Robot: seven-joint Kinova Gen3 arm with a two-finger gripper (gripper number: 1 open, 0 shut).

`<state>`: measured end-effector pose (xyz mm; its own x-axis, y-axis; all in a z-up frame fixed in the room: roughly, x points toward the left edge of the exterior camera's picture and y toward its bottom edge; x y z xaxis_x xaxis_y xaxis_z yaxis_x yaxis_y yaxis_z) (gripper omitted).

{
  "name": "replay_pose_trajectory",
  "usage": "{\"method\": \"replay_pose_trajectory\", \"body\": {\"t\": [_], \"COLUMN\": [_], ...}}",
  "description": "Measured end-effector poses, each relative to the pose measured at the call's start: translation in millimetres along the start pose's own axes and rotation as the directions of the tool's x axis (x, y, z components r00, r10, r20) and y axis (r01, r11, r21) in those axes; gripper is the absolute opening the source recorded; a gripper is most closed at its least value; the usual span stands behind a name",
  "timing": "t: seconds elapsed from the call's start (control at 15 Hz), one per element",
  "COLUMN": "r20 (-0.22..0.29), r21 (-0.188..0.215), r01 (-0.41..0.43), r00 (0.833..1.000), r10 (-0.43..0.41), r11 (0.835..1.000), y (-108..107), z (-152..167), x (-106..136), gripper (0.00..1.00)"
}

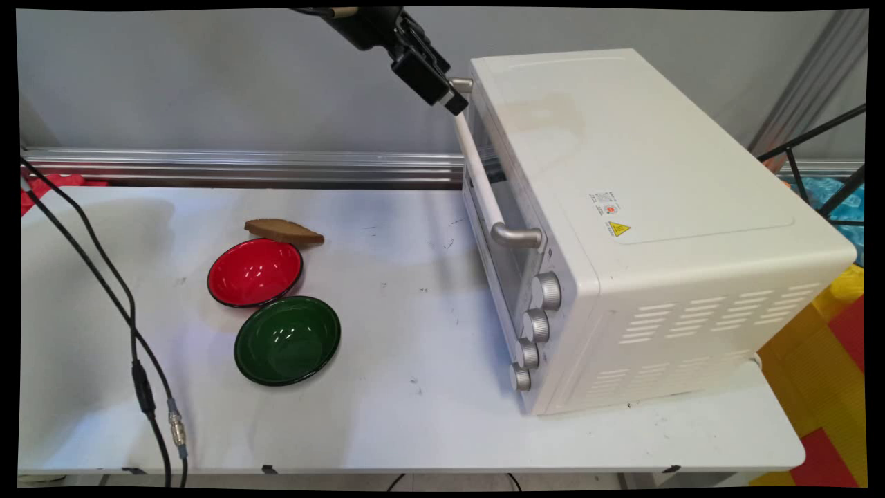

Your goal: Open the oven

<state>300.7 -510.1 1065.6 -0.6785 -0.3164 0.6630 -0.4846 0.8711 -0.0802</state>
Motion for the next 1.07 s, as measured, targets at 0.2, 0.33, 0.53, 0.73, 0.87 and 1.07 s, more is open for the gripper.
{"method": "replay_pose_trajectory", "body": {"t": [0.2,0.33,0.53,0.73,0.87,1.07], "r20": [0.011,0.017,0.015,0.013,0.012,0.007], "r21": [-0.021,-0.032,-0.05,-0.07,-0.084,-0.098], "r01": [0.005,0.014,0.031,0.049,0.059,0.071], "r00": [1.0,1.0,0.999,0.999,0.998,0.997], "r10": [-0.005,-0.013,-0.031,-0.048,-0.058,-0.071], "r11": [1.0,0.999,0.998,0.996,0.995,0.993], "y": [1,1,0,0,0,-1], "z": [2,4,9,17,25,36], "x": [1,0,0,-2,-4,-7], "gripper": [0.0,0.0,0.0,0.0,0.0,0.0]}}
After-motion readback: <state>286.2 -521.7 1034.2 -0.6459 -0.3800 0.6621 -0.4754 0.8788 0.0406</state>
